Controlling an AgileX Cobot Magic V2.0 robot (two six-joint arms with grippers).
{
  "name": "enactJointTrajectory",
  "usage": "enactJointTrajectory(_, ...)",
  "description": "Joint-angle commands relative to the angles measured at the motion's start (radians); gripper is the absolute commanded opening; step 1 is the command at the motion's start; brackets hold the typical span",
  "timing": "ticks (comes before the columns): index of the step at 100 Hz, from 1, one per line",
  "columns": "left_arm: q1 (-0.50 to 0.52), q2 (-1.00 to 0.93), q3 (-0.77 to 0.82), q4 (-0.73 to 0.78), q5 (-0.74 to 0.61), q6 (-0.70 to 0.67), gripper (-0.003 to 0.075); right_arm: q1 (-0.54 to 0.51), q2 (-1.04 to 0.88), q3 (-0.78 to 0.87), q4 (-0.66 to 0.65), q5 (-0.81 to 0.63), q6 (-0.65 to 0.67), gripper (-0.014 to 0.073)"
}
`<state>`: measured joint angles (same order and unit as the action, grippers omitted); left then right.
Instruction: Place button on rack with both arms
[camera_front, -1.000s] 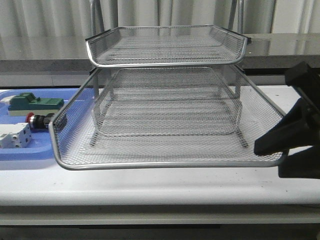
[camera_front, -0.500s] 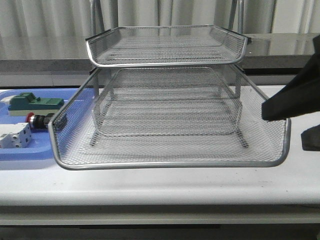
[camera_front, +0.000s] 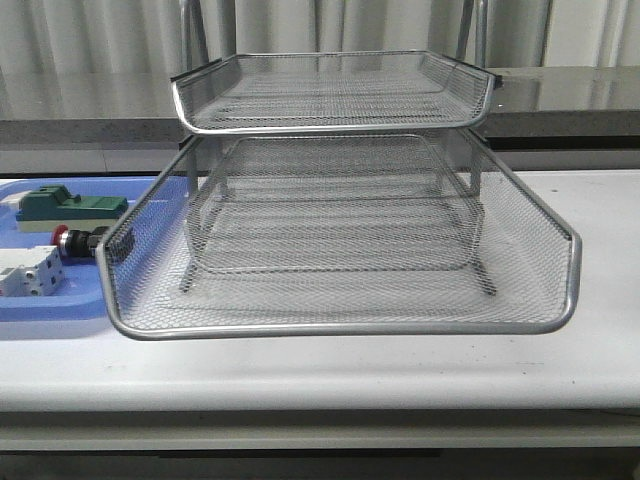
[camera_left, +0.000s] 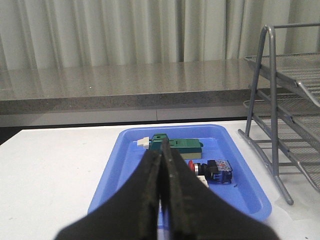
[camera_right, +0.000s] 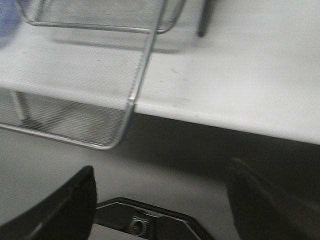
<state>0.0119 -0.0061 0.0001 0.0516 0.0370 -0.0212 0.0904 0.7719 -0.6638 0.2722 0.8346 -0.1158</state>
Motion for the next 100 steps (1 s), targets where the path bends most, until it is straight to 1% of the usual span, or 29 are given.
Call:
enactJointTrajectory(1, -0.002, -0.031, 0.048, -0.008, -0.079, -0.012, -0.0020, -0.004, -0.053, -0.084, -0.175, 0.050, 0.110, 0.0548)
enactJointTrajectory(6, -0.002, -0.031, 0.048, -0.008, -0.079, -0.012, -0.0020, -0.004, -0.086, -0.098, -0.240, 0.068, 0.136, 0.0548)
enactJointTrajectory(16, -0.002, -0.031, 0.048, -0.008, -0.079, -0.012, -0.0020, -0.004, -0.161, -0.103, -0.301, 0.090, 0.154, 0.0548)
enactJointTrajectory(37, -0.002, -0.031, 0.048, -0.008, -0.079, -0.012, -0.0020, -0.004, -0.299, -0.103, -0.328, 0.134, 0.154, 0.0544)
enactJointTrajectory(45, -0.002, -0.031, 0.048, -0.008, -0.079, -0.012, -0.0020, -0.004, -0.343, -0.103, -0.331, 0.152, 0.154, 0.0517)
enactJointTrajectory(52, -0.002, -0.031, 0.048, -0.008, -0.079, -0.012, -0.0020, -0.004, -0.375, -0.103, -0.337, 0.159, 0.154, 0.0462)
enactJointTrajectory(59, -0.002, -0.031, 0.048, -0.008, -0.079, -0.012, -0.0020, -0.004, -0.398, -0.103, -0.337, 0.161, 0.154, 0.0373)
enactJointTrajectory(73, -0.002, -0.031, 0.048, -0.008, -0.079, -0.012, -0.0020, -0.004, -0.419, -0.103, -0.337, 0.164, 0.154, 0.0132)
enactJointTrajectory(80, -0.002, -0.031, 0.048, -0.008, -0.079, -0.012, -0.0020, -0.004, -0.419, -0.103, -0.337, 0.164, 0.154, 0.0024)
enactJointTrajectory(87, -0.002, -0.031, 0.048, -0.008, -0.079, -0.012, -0.0020, -0.004, -0.419, -0.103, -0.337, 0.164, 0.154, -0.0064)
enactJointTrajectory(89, -0.002, -0.031, 0.048, -0.008, -0.079, -0.012, -0.0020, -0.004, -0.419, -0.103, -0.337, 0.165, 0.154, -0.0078)
enactJointTrajectory(92, -0.002, -0.031, 0.048, -0.008, -0.079, -0.012, -0.0020, -0.004, -0.419, -0.103, -0.336, 0.166, 0.154, -0.0067)
enactJointTrajectory(100, -0.002, -0.031, 0.048, -0.008, -0.079, -0.012, -0.0020, -0.004, -0.419, -0.103, -0.336, 0.169, 0.154, -0.0070)
